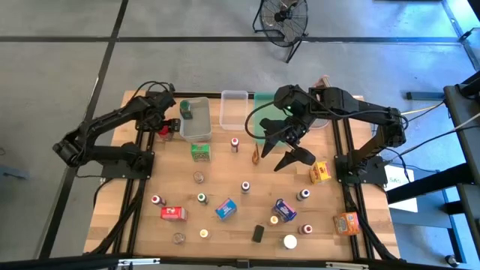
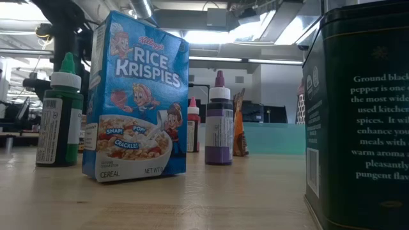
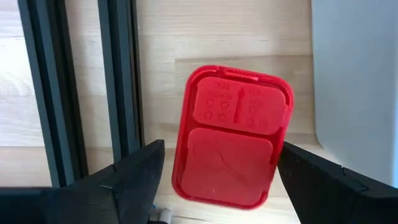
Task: Pick & Place Kitchen Items
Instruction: Put the red seasoning can into the gray bin
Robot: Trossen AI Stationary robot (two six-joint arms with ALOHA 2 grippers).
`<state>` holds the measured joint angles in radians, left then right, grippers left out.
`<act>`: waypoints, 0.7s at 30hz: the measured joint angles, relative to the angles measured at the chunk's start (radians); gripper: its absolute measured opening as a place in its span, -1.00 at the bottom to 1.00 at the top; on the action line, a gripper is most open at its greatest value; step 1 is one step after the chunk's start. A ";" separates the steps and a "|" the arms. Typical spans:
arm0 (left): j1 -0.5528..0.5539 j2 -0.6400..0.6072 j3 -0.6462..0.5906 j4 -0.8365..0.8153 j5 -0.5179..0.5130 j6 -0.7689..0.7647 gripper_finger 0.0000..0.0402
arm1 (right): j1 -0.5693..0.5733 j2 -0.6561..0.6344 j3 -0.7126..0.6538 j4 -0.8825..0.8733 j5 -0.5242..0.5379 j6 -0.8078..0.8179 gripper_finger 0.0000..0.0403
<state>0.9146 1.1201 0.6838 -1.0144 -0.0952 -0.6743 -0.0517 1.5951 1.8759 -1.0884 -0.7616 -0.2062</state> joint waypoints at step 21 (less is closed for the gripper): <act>0.000 0.117 0.000 0.018 0.014 0.008 0.18 | 0.000 0.000 0.000 0.007 0.001 0.008 0.46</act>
<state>0.9146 1.2369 0.6834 -0.9967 -0.0814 -0.6666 -0.0517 1.5951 1.8759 -1.0811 -0.7603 -0.1978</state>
